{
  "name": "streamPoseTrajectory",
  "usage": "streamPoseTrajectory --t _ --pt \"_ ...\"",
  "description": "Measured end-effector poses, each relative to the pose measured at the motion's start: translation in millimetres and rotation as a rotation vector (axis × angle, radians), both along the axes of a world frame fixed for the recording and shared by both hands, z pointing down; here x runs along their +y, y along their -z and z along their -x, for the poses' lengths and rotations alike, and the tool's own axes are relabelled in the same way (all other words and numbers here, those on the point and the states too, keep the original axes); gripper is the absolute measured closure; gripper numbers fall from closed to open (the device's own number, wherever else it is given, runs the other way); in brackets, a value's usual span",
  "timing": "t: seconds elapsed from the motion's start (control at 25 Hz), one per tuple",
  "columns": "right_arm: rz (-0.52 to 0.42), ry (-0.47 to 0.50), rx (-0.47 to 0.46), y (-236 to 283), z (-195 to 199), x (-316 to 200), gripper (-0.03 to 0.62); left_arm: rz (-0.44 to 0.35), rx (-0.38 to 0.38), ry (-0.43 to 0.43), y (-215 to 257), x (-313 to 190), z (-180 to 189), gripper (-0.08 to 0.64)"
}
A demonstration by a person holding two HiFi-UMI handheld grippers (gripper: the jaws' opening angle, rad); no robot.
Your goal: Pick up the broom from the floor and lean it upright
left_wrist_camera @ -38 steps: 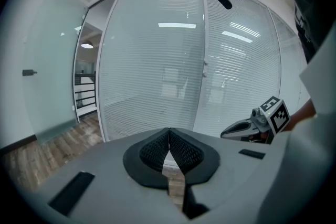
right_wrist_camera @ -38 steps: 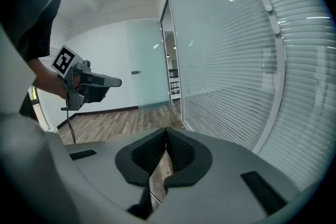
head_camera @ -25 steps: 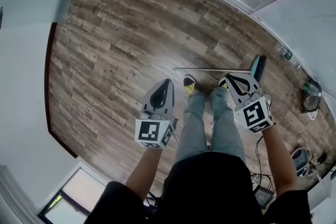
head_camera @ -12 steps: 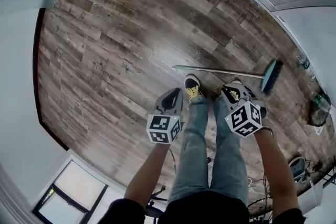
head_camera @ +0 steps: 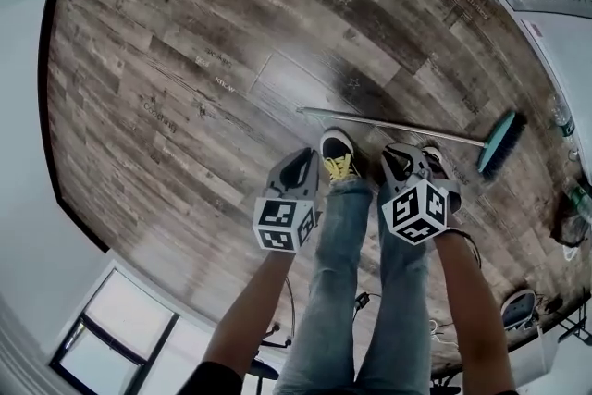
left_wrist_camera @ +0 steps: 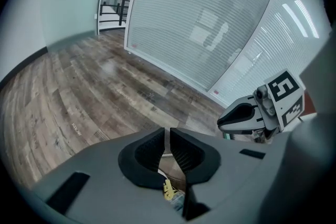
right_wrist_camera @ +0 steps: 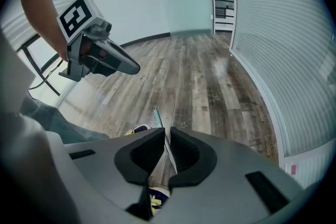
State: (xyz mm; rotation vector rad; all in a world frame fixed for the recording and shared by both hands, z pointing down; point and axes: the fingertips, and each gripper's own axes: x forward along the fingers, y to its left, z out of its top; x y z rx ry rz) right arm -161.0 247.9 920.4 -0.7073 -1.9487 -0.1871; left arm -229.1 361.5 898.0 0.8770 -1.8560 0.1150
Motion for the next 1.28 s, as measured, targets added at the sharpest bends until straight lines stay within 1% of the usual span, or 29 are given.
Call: streamPoseTrajectory --t 0.16,0.24,0.36,0.44,0.52,0.56,0.6,0.64,0.68,0.72,0.88,0.96,1.08,1.28 --pt "-0.02 0.046 0.048 -77.2 -10.2 13.6 0.571 0.011 0.021 -0.016 -81.1 15.2 -5.3 0.535" --pt "-0.031 0.075 0.062 -114.2 -17.0 17.0 0.571 0.017 0.041 0.002 -124.9 22.4 -10.0 0.535" --pt "-0.037 0.093 0.073 -165.3 -24.2 20.2 0.568 0.036 0.071 0.034 -187.4 31.3 -15.6 0.535" --pt "-0.041 0.092 0.082 -193.3 -27.8 20.6 0.547 0.047 0.086 0.043 -221.1 33.7 -20.1 0.534" --pt "-0.041 0.09 0.096 -216.9 -30.6 20.8 0.496 0.062 0.094 0.047 -249.0 35.5 -23.2 0.534" --pt "-0.04 0.095 0.101 -227.6 -32.1 21.5 0.494 0.072 0.097 0.055 -261.4 37.4 -24.1 0.532" --pt "-0.042 0.103 0.104 -237.8 -34.0 22.8 0.494 0.083 0.107 0.069 -273.0 40.0 -25.2 0.51" --pt "-0.046 0.116 0.108 -247.8 -36.2 24.4 0.494 0.091 0.125 0.089 -283.8 42.9 -26.8 0.438" --pt "-0.053 0.133 0.112 -257.6 -38.8 26.0 0.491 0.096 0.146 0.114 -293.3 45.6 -28.3 0.369" --pt "-0.065 0.152 0.116 -267.0 -41.5 27.2 0.488 0.1 0.164 0.138 -301.3 47.6 -29.4 0.362" --pt "-0.119 0.254 0.111 -294.7 -51.5 30.6 0.485 0.118 0.191 0.2 -320.6 51.6 -29.5 0.362" --pt "-0.138 0.288 0.102 -301.5 -54.5 30.9 0.483 0.122 0.2 0.229 -327.2 51.3 -28.4 0.362" --pt "-0.164 0.306 0.1 -308.6 -55.4 28.9 0.482 0.122 0.2 0.275 -333.2 49.9 -25.3 0.36" --pt "-0.201 0.327 0.116 -323.1 -55.8 28.1 0.482 0.141 0.194 0.326 -335.8 50.8 -24.2 0.36"
